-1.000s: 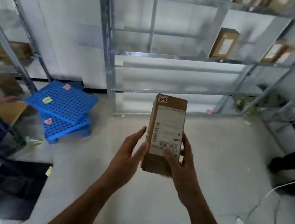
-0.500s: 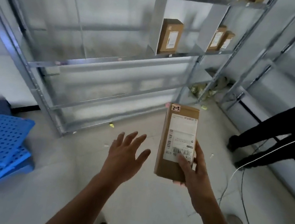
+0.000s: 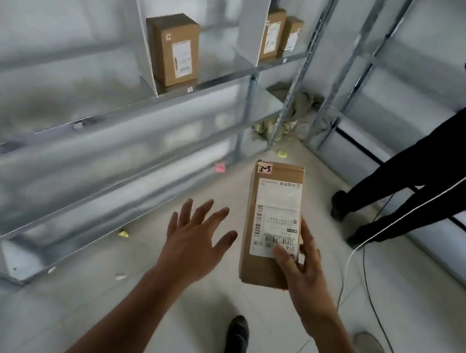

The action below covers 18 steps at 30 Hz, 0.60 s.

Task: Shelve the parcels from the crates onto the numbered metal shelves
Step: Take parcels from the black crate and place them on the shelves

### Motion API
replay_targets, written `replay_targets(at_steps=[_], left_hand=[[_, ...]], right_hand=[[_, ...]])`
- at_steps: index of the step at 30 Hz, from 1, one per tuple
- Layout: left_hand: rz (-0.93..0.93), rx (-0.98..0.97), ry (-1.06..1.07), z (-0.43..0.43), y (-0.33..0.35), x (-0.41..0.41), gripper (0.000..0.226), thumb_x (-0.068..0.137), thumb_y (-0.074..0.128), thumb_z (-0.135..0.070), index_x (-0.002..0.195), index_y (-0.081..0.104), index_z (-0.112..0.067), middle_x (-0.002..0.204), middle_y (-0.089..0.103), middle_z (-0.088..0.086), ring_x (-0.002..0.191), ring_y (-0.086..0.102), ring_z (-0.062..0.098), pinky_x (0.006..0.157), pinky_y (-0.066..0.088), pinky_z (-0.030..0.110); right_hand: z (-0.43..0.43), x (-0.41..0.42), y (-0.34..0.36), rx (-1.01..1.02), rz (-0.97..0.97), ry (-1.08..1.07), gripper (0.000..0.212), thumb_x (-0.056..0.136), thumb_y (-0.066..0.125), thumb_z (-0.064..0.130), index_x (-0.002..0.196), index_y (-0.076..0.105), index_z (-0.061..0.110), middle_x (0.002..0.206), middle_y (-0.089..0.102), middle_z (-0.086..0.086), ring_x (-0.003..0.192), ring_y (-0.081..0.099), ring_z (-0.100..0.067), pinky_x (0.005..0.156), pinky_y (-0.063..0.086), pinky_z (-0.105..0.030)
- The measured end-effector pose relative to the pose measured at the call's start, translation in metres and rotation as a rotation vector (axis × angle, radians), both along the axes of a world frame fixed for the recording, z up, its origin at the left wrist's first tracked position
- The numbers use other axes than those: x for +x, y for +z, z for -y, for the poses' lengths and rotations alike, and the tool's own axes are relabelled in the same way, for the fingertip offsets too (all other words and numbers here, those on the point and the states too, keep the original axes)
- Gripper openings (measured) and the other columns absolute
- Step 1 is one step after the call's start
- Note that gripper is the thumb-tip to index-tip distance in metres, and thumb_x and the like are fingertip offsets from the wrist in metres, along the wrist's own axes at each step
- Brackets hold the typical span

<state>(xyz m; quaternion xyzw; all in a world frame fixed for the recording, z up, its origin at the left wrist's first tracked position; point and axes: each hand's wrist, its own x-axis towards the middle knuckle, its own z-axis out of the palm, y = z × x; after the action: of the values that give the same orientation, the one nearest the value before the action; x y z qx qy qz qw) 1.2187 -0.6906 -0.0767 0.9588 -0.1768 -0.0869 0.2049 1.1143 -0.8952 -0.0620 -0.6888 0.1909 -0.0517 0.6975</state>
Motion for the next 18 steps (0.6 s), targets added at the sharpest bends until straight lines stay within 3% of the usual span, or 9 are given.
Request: replay_targets(at_steps=[10, 18], left_hand=[[0.072, 0.082, 0.069, 0.11, 0.033, 0.182, 0.076, 0.091, 0.01, -0.08, 0.158, 0.023, -0.046, 0.172, 0.014, -0.009, 0.159, -0.005, 0.026, 0.123, -0.004, 0.049], [0.084, 0.061, 0.199, 0.124, 0.024, 0.31, 0.067, 0.098, 0.03, -0.073, 0.159, 0.02, -0.045, 0.172, 0.012, -0.008, 0.159, -0.007, 0.027, 0.124, -0.003, 0.05]], right_hand=[[0.126, 0.194, 0.017, 0.012, 0.007, 0.095, 0.07, 0.087, 0.074, 0.046, 0.142, 0.038, 0.069, 0.135, 0.044, 0.01, 0.118, 0.064, -0.019, 0.076, 0.065, -0.032], [0.147, 0.371, 0.001, -0.045, -0.005, 0.253, 0.072, 0.088, 0.074, 0.049, 0.149, 0.038, 0.062, 0.145, 0.05, -0.003, 0.123, 0.065, -0.026, 0.088, 0.064, -0.049]])
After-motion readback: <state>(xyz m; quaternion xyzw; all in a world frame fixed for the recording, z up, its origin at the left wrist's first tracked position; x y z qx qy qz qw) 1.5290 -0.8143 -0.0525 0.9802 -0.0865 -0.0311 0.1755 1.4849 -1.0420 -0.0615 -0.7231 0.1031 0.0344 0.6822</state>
